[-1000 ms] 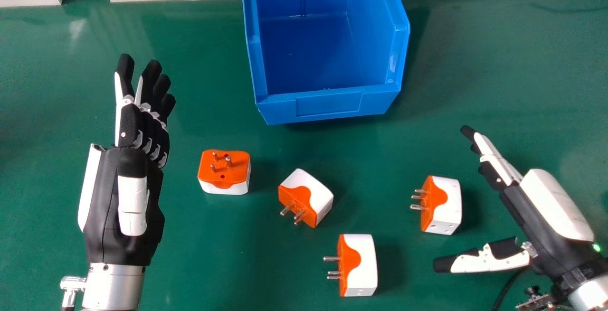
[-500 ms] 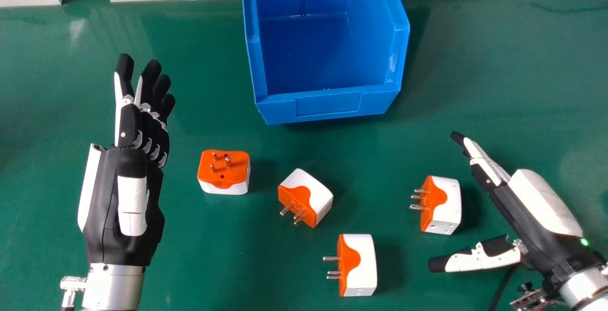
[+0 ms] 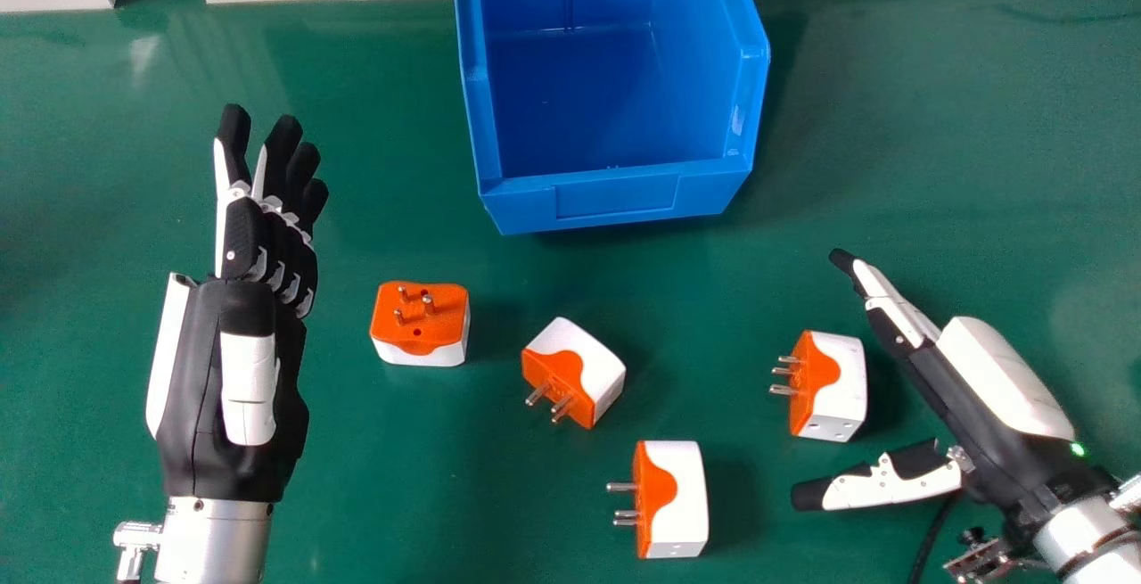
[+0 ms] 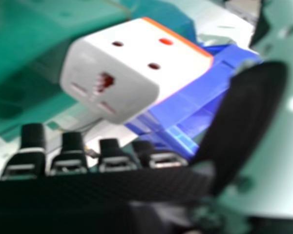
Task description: Pick all objects and put in blue box
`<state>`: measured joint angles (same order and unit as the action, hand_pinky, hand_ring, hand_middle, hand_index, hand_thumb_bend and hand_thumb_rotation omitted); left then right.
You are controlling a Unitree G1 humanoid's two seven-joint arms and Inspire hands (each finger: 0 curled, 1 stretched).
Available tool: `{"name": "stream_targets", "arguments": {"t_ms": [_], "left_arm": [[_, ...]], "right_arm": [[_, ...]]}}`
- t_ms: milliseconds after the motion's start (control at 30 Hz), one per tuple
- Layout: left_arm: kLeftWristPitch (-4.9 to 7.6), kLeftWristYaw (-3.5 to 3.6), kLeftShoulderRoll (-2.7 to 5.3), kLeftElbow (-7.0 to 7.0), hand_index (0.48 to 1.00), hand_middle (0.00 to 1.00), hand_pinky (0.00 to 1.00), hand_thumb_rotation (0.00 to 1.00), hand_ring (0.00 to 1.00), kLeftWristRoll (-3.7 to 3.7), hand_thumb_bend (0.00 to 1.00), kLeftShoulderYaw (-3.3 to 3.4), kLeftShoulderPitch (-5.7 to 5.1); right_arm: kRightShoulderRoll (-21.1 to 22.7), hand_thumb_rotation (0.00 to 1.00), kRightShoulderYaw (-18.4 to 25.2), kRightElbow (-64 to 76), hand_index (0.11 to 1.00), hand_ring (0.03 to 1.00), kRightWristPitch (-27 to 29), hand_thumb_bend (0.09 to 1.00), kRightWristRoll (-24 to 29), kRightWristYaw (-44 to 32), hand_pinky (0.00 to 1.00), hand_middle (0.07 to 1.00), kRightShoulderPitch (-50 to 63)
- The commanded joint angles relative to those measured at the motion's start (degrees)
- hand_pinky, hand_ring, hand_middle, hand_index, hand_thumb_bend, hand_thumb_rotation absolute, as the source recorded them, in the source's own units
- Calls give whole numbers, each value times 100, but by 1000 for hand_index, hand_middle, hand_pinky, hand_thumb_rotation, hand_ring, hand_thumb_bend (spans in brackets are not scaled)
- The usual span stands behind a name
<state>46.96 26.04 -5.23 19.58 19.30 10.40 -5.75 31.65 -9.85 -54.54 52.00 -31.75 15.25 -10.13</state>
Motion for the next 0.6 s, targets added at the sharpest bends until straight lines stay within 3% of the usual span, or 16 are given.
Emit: {"name": "stream_targets", "arguments": {"t_ms": [0, 567], "left_arm": [[116, 11, 0, -127, 1000, 1000, 1000, 957, 995, 32, 944, 3, -2], [111, 41, 13, -146, 1000, 1000, 1000, 956, 994, 86, 940, -18, -13]], "right_arm": [[13, 387, -23, -11, 1000, 959, 15, 1000, 102, -28, 881, 998, -133], [-31, 380, -152, -264, 1000, 965, 40, 1000, 117, -36, 877, 1000, -315]]}}
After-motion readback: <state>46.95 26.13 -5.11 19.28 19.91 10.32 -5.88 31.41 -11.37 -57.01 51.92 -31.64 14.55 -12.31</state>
